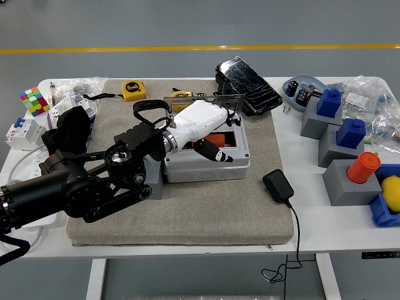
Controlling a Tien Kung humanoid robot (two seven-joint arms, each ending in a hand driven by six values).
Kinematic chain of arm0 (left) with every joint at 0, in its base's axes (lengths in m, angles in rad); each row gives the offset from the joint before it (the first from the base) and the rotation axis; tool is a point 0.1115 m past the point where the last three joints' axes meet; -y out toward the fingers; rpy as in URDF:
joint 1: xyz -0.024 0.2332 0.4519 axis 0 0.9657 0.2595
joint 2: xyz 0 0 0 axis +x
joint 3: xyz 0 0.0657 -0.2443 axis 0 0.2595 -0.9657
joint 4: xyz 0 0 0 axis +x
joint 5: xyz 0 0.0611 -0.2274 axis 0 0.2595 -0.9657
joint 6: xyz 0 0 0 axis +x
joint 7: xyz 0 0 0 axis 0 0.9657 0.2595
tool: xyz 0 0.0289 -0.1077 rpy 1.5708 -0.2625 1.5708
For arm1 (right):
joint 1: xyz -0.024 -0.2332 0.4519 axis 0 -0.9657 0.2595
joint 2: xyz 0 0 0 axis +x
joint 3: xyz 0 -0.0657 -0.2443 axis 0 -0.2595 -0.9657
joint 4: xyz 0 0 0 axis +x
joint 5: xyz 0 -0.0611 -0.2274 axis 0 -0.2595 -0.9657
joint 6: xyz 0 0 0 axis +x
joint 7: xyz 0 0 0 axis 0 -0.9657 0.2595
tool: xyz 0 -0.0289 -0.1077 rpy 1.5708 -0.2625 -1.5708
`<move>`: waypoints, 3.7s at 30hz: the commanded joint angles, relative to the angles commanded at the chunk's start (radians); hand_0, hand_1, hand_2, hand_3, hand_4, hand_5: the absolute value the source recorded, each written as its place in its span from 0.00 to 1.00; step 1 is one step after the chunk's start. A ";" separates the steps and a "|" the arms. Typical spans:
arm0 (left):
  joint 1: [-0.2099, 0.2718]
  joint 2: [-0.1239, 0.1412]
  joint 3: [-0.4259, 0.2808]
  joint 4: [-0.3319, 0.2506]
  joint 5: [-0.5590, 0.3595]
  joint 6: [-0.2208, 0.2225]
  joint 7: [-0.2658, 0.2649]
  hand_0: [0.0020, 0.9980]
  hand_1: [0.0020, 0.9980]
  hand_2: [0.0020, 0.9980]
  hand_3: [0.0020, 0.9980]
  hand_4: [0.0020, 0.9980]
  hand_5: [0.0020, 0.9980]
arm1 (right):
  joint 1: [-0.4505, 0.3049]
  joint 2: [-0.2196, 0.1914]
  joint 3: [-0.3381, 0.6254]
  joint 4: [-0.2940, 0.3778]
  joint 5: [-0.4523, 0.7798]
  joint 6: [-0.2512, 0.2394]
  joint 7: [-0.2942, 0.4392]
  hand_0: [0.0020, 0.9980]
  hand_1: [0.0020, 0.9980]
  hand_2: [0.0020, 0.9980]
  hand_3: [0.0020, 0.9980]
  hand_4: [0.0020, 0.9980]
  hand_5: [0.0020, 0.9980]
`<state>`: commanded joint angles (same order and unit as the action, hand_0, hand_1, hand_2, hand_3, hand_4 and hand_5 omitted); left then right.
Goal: Fetch the battery,place it into the box,close the lid of the box
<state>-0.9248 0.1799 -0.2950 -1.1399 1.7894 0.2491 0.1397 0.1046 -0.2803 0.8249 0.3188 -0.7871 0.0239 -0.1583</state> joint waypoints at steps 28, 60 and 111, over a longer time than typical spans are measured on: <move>0.060 0.076 -0.189 -0.116 -0.097 -0.081 0.157 0.64 0.73 0.70 0.78 1.00 0.66 | -0.007 0.006 0.023 0.002 -0.002 0.002 -0.001 0.68 0.68 0.71 0.56 0.92 0.52; 0.145 0.141 -0.199 -0.328 -0.130 -0.210 0.308 0.59 0.71 0.69 0.77 1.00 0.70 | -0.018 0.012 0.028 -0.001 -0.008 0.003 -0.001 0.68 0.68 0.71 0.56 0.92 0.52; 0.794 0.141 -1.037 -0.301 -0.954 0.090 -0.398 0.54 0.63 0.63 0.70 1.00 0.53 | -0.008 0.031 0.041 -0.032 0.012 0.000 0.001 0.68 0.68 0.71 0.56 0.92 0.52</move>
<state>-0.1308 0.3208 -1.3318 -1.4413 0.8351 0.3391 -0.2583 0.0967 -0.2492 0.8657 0.2872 -0.7747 0.0235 -0.1575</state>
